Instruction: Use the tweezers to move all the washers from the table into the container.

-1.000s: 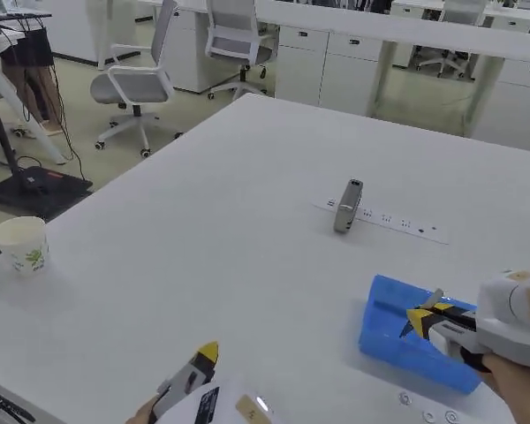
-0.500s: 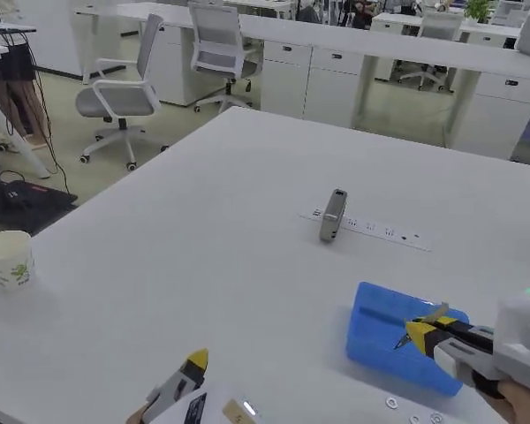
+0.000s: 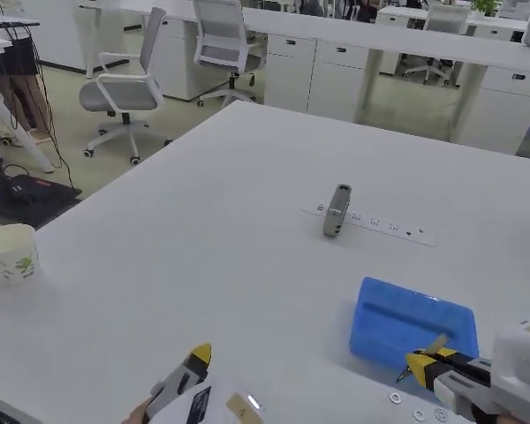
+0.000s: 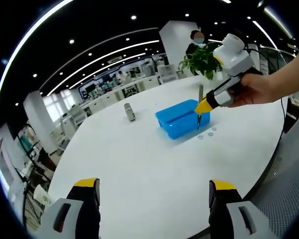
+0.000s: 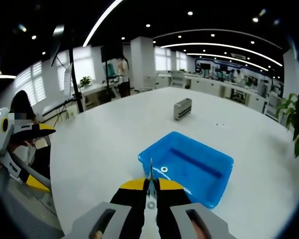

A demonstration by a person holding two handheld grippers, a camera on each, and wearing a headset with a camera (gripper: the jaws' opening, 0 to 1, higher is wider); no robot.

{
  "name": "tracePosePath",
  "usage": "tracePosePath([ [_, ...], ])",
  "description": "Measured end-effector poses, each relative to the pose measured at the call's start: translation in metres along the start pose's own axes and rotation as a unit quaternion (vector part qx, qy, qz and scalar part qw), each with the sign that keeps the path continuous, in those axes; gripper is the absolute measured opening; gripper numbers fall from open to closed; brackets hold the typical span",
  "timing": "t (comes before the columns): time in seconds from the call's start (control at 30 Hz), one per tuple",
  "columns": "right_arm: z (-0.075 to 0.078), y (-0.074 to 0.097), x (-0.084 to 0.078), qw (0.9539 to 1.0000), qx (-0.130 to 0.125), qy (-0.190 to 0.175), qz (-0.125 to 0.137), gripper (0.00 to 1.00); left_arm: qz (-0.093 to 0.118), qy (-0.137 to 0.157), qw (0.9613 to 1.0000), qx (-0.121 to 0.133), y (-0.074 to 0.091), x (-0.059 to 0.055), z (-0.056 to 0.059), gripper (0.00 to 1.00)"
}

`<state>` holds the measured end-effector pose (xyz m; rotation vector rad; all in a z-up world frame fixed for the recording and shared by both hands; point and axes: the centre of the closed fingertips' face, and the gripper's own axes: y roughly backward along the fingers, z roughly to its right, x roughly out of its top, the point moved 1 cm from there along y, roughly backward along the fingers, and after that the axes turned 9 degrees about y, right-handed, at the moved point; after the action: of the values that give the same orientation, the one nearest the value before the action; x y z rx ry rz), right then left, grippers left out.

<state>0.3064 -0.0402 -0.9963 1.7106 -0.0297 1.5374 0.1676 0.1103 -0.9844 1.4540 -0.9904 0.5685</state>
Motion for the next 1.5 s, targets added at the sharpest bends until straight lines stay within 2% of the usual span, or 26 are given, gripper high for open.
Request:
tracePosePath([
  [0.3, 0.001, -0.007, -0.018, 0.9997, 0.002, 0.004, -0.026, 0.03, -0.002, 0.000, 1.0000, 0.001, -0.001, 0.000, -0.001, 0.92],
  [0.6, 0.004, -0.010, -0.021, 0.9995, -0.003, 0.004, -0.030, 0.03, -0.004, -0.002, 1.0000, 0.001, -0.001, -0.001, -0.002, 0.92],
  [0.87, 0.004, -0.009, -0.019, 0.9997, -0.005, -0.014, -0.021, 0.03, -0.005, -0.002, 1.0000, 0.002, -0.001, -0.001, -0.003, 0.92],
  [1.0, 0.003, -0.012, -0.022, 0.9996, -0.004, -0.003, -0.030, 0.03, -0.005, -0.001, 1.0000, 0.003, -0.001, -0.001, -0.003, 0.92],
  [1.03, 0.003, -0.012, -0.020, 0.9997, -0.007, -0.002, -0.022, 0.03, -0.005, -0.001, 1.0000, 0.003, -0.001, -0.001, -0.003, 0.92],
  [1.13, -0.001, -0.011, -0.023, 0.9995, 0.000, -0.007, -0.032, 0.03, -0.004, -0.001, 1.0000, 0.004, -0.001, -0.001, -0.004, 0.92],
  [1.3, -0.003, -0.012, -0.022, 0.9997, -0.004, -0.006, -0.025, 0.03, -0.004, 0.000, 1.0000, 0.005, -0.001, -0.001, -0.004, 0.92],
  [1.5, -0.003, -0.011, -0.021, 0.9995, -0.002, 0.001, -0.032, 0.02, -0.002, 0.000, 1.0000, 0.005, 0.000, -0.001, -0.003, 0.92],
])
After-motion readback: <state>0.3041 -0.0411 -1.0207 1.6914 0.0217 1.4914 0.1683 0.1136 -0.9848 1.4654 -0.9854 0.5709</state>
